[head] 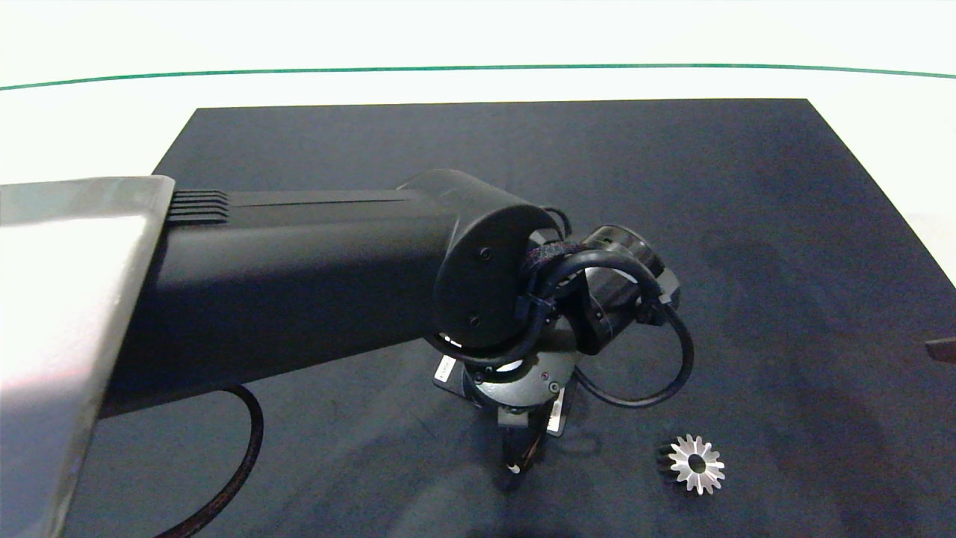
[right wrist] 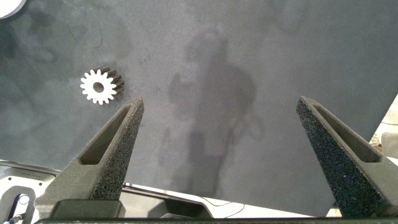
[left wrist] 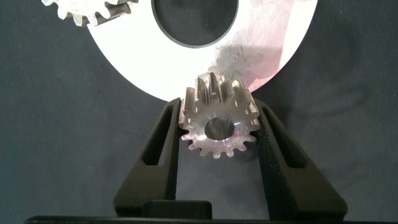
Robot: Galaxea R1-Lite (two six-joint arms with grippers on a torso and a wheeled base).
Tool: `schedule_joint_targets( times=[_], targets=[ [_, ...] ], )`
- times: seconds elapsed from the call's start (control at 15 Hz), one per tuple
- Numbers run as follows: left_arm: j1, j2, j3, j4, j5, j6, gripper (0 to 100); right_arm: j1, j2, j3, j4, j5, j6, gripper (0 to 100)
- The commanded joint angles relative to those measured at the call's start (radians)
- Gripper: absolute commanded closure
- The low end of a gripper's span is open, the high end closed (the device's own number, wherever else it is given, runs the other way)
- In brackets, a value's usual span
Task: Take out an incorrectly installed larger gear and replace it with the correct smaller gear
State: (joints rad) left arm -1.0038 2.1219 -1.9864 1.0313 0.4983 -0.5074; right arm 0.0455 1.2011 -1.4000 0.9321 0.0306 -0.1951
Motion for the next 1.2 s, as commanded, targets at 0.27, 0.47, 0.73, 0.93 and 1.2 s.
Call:
schedule_joint_targets(
  times=[0.27, 0.47, 0.73, 0.93, 1.2],
  targets=[
    [-0.002, -0.002, -0.002, 0.006, 0.003, -0.003, 0, 0.000, 0.000, -0.001, 0.005, 0.002, -0.001, 0],
    [0.002, -0.011, -0.003, 0.007, 0.003, -0.003, 0, 0.000, 0.000, -0.001, 0.005, 0.002, -0.003, 0],
    [0.056, -0.119, 0.041, 0.035, 0.005, -0.059, 0, -0.006, 0.006, -0.002, 0.002, -0.001, -0.004, 0],
    [0.172, -0.303, 0.208, 0.032, 0.005, -0.103, 0, -0.006, 0.014, -0.005, 0.002, -0.006, -0.006, 0],
    [0.337, -0.563, 0.310, 0.043, 0.003, -0.112, 0, -0.009, 0.015, 0.001, -0.018, -0.014, -0.006, 0]
  ],
)
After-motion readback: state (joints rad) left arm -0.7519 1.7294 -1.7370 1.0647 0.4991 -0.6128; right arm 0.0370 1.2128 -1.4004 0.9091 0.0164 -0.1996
